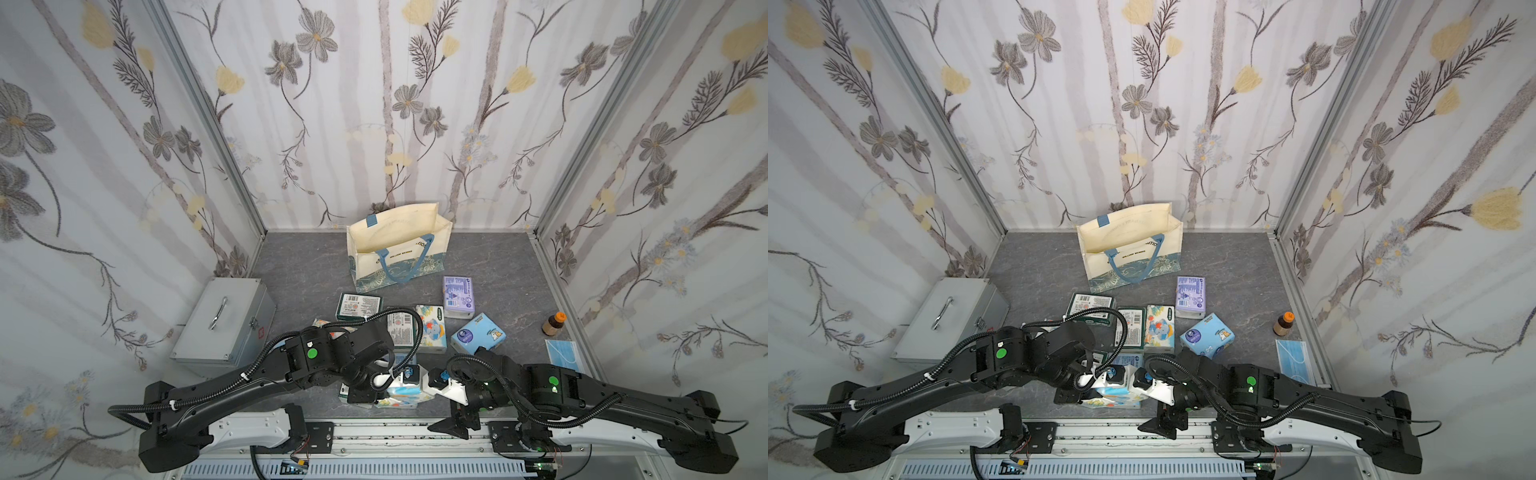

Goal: Put tissues into the canvas bag
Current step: Place the pack of facial tissues in the canvas bag.

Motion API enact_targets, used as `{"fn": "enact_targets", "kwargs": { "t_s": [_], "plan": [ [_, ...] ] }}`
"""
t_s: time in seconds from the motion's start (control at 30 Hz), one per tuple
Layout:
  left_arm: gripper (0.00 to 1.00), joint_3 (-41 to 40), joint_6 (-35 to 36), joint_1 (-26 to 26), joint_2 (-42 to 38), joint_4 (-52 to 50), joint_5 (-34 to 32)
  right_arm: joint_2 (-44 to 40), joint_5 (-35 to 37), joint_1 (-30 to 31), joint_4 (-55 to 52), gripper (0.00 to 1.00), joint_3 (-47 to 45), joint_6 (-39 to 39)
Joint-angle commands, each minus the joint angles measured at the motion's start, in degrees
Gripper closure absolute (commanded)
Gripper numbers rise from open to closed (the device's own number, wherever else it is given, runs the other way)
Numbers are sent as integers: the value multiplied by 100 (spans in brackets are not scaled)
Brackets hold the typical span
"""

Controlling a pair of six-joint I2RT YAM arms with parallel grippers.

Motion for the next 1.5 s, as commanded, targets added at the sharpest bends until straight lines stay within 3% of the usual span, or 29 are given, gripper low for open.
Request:
{"fn": "enact_targets", "kwargs": {
  "t_s": [0.0, 0.2, 0.4, 0.5, 0.77, 0.93, 0.97, 1.0, 1.03, 1.07, 1.17, 1.23, 1.33, 1.4, 1.47],
  "plan": [
    [68, 33, 202, -22, -55, 15, 486, 58, 950, 26, 804, 10, 88, -200],
    [68, -145, 112, -53, -299, 150, 527, -233, 1352, 21, 1017, 4, -14, -75],
    [68, -219, 54, -68, -334, 231, 509, -264, 39, 12, 1353, 3, -83, 3],
    [68, -216, 46, -77, -301, 294, 551, 40, -352, 22, 1410, 8, 21, 57],
    [68, -201, 60, -112, -243, 330, 579, 350, -465, 18, 1832, 23, 65, 194],
    [68, -224, 63, -113, -330, 448, 562, 372, -411, 7, 1875, 51, 47, 368],
    [65, -232, 50, -113, -362, 504, 546, 364, -370, 6, 1857, 55, 38, 419],
    [55, -240, 18, -113, -402, 570, 498, 348, -308, 1, 1859, 56, 24, 464],
    [38, -262, -35, -113, -456, 675, 426, 321, -236, -3, 1856, 58, -1, 516],
    [28, -291, -97, -113, -532, 790, 350, 287, -119, -14, 1844, 59, -20, 577],
    [24, -367, -288, -112, -868, 1198, -14, 111, 335, -182, 1611, 61, -3, 893],
    [22, -411, -532, -50, -1167, 1560, -733, -11, 610, -518, 1269, 66, 70, 1337],
    [14, -307, -1083, 536, -1445, 2029, -1594, -84, 418, -1414, 656, 72, 200, 1971],
    [12, -113, -1595, 1376, -1392, 2288, -1683, -63, 262, -1998, 275, 73, 293, 2182],
    [12, 157, -2234, 2468, -1117, 2500, -1319, -25, 147, -2509, 15, 75, 357, 2315]
  ]
}}
